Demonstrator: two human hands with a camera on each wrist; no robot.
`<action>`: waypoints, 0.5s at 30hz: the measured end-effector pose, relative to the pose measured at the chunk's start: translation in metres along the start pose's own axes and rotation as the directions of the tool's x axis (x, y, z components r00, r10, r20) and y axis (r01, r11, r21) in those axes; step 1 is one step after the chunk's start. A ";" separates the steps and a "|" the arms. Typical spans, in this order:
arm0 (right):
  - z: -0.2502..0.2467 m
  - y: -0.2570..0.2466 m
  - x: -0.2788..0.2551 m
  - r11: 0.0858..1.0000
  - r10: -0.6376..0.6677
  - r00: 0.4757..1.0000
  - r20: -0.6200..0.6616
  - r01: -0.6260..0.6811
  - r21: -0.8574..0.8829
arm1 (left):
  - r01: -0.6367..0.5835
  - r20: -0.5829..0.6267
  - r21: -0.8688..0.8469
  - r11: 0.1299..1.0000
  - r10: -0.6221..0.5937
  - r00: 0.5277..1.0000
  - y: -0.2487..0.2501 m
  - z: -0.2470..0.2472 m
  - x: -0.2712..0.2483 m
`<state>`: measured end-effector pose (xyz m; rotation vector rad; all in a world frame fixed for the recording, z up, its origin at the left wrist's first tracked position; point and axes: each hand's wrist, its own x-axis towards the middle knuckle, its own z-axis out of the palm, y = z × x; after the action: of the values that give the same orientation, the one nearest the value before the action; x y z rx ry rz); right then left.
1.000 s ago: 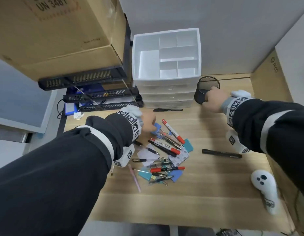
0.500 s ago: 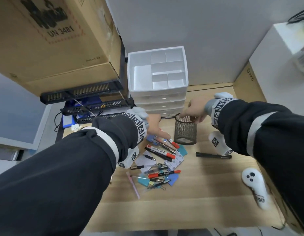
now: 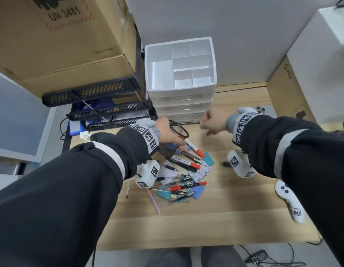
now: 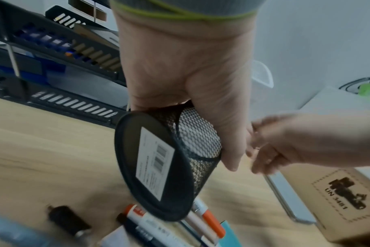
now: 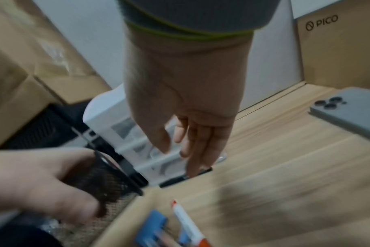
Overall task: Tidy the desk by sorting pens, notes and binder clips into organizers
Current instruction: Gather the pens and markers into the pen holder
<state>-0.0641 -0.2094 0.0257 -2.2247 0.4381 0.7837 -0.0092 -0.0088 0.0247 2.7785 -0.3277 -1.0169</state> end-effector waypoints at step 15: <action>0.077 0.114 0.008 0.531 0.288 0.957 0.044 -0.122 -0.838 | -0.061 0.113 -0.020 0.998 0.063 0.992 -0.047 0.034 -0.013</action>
<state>-0.1473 -0.2313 -0.0813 -2.9634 0.2528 1.5709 -0.0344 0.0372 -0.0035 2.6830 -0.4165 -1.1602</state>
